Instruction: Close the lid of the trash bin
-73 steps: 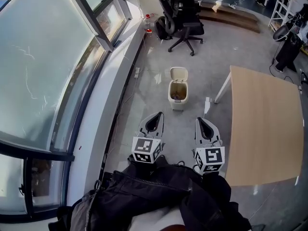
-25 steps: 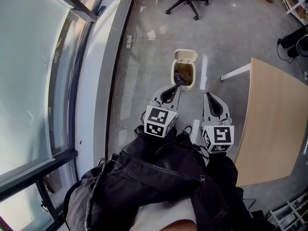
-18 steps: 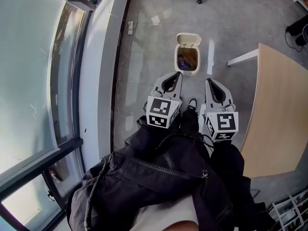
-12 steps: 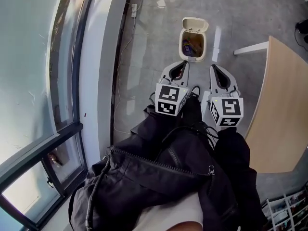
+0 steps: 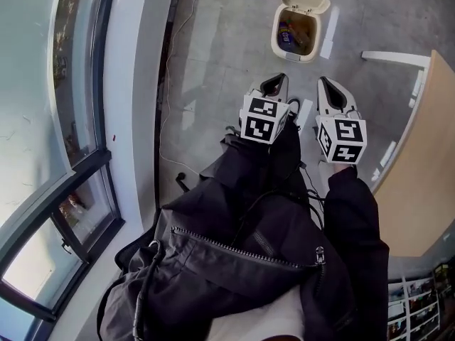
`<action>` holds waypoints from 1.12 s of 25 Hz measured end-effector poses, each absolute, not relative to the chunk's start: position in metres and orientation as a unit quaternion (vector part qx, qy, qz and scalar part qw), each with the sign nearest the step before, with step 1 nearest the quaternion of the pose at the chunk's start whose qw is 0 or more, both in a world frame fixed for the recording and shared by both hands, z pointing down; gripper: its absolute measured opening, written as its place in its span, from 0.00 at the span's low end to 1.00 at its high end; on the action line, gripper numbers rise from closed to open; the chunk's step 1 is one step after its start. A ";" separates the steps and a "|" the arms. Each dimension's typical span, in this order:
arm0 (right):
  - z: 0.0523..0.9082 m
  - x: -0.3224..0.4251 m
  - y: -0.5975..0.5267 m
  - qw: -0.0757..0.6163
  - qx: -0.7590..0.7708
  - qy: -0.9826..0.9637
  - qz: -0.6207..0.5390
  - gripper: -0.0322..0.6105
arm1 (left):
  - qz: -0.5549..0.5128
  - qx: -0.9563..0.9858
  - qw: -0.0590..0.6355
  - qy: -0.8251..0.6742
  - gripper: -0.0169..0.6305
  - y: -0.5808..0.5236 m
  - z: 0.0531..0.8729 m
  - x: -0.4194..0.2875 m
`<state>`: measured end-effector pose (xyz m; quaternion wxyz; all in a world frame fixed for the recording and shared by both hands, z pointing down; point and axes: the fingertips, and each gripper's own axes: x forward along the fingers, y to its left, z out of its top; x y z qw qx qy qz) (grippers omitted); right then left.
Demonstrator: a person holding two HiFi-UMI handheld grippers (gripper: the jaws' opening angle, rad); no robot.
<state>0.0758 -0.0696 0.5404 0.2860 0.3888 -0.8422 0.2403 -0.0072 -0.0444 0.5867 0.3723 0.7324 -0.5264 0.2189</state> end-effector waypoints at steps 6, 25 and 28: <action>0.617 0.074 -0.068 0.318 0.363 -0.837 0.257 0.05 | 0.240 0.705 0.410 -0.527 0.02 -0.024 0.661 -0.020; 0.734 0.054 -0.120 0.368 0.314 -0.843 0.234 0.06 | 0.268 0.652 0.478 -0.524 0.02 0.045 0.769 -0.049; 0.733 0.052 -0.152 0.369 0.311 -0.850 0.213 0.05 | 0.265 0.649 0.484 -0.523 0.02 0.041 0.772 -0.048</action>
